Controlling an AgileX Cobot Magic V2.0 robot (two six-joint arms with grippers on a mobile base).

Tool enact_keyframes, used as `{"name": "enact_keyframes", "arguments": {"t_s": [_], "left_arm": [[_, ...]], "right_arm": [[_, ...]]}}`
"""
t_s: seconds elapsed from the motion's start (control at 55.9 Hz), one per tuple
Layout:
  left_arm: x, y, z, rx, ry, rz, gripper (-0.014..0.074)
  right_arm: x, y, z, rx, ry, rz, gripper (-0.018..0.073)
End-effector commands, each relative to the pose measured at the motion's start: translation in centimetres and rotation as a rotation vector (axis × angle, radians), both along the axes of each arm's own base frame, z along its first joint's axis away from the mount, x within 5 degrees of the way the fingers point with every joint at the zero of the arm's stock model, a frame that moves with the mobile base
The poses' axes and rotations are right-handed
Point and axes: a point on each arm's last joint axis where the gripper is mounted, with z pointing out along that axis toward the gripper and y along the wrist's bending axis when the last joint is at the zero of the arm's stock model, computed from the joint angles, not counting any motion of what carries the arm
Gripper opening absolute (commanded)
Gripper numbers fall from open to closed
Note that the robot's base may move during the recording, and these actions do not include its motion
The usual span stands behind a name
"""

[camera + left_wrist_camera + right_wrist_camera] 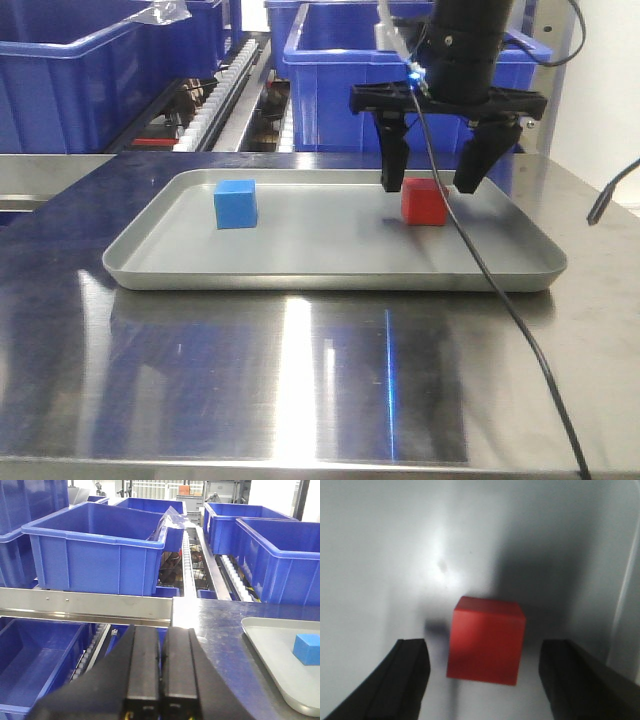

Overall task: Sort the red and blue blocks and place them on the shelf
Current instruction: 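Lower the open right gripper over the red cube, then close the right gripper on the red cube and lift it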

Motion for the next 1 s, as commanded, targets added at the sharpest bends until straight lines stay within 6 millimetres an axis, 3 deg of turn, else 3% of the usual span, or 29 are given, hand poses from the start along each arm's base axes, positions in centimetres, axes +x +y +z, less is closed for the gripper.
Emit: {"name": "enact_keyframes", "arguments": {"t_s": [0.0,0.161,0.358,0.59,0.787,0.983], "left_arm": [[-0.1,0.1,-0.1,-0.010,-0.073,0.010,0.0080],[-0.1,0.1,-0.1,-0.010,-0.073,0.010,0.0080],[-0.1,0.1,-0.1,-0.010,-0.073,0.010,0.0080],[-0.1,0.1,-0.1,-0.010,-0.073,0.010,0.0080],[-0.1,0.1,-0.1,-0.010,-0.073,0.010,0.0080],[-0.1,0.1,-0.1,-0.010,-0.073,0.010,0.0079]], "right_arm": [[0.0,-0.2,3.1,0.046,-0.097,0.004,0.0570],[0.3,0.0,2.2,0.044,-0.079,-0.008,0.0538],[0.4,0.0,2.0,0.048,-0.081,-0.015,0.0411],[0.4,0.0,2.3,0.056,-0.098,-0.015,0.0405],[-0.2,-0.2,4.5,0.060,-0.155,0.032,0.0405],[-0.8,-2.1,7.3,0.026,-0.268,0.149,0.0405]]}}
